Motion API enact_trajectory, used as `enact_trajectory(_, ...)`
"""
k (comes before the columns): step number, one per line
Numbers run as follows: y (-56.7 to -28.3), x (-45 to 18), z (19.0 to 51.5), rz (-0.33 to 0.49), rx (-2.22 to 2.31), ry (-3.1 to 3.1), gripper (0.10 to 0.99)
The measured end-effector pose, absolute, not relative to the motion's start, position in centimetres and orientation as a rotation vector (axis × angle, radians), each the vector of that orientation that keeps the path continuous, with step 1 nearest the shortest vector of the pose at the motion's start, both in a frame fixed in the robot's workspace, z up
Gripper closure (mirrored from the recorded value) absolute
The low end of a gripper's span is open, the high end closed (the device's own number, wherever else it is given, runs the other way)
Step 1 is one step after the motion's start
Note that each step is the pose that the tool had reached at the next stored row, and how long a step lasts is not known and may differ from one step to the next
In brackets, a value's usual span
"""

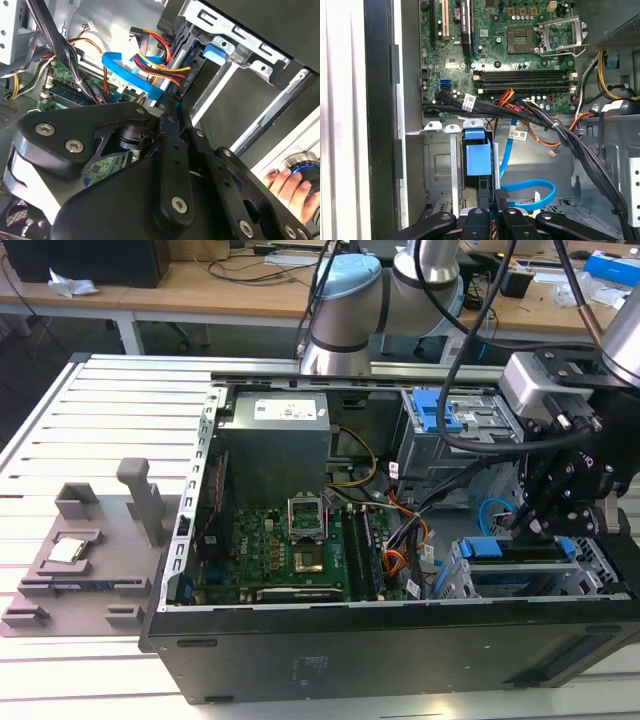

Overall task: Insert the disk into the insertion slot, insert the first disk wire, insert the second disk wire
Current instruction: 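Insert the second disk wire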

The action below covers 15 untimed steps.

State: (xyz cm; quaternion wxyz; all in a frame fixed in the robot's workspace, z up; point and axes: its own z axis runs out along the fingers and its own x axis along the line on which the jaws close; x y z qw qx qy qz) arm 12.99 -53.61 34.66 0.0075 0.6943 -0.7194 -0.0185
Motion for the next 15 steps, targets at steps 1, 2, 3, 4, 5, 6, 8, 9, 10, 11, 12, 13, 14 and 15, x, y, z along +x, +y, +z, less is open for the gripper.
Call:
enact_trajectory(1, -53.61, 13.05, 34.61, -0.058, 2.172, -2.248, 0.922)
enact_trajectory(2, -53.61, 13.08, 34.53, -0.058, 2.173, -2.247, 0.922)
enact_trajectory(3, -53.63, 13.09, 34.44, -0.058, 2.174, -2.246, 0.922)
enact_trajectory(4, -53.65, 13.1, 34.4, -0.058, 2.175, -2.246, 0.922)
enact_trajectory(5, -53.67, 13.1, 34.36, -0.058, 2.175, -2.245, 0.922)
enact_trajectory(6, -53.7, 13.1, 34.3, -0.058, 2.175, -2.245, 0.922)
enact_trajectory(8, -53.79, 13.1, 34.13, -0.059, 2.176, -2.245, 0.922)
enact_trajectory(9, -53.83, 13.1, 34.09, -0.059, 2.176, -2.245, 0.922)
enact_trajectory(10, -53.89, 13.1, 34.05, -0.059, 2.176, -2.245, 0.922)
enact_trajectory(11, -54.0, 13.1, 33.99, -0.059, 2.176, -2.245, 0.922)
enact_trajectory(12, -54.18, 13.1, 33.98, -0.059, 2.176, -2.245, 0.922)
enact_trajectory(13, -54.21, 13.1, 33.94, -0.059, 2.176, -2.245, 0.922)
enact_trajectory(14, -54.22, 13.1, 33.87, -0.058, 2.176, -2.245, 0.922)
enact_trajectory(15, -54.22, 13.1, 33.79, -0.058, 2.176, -2.244, 0.922)
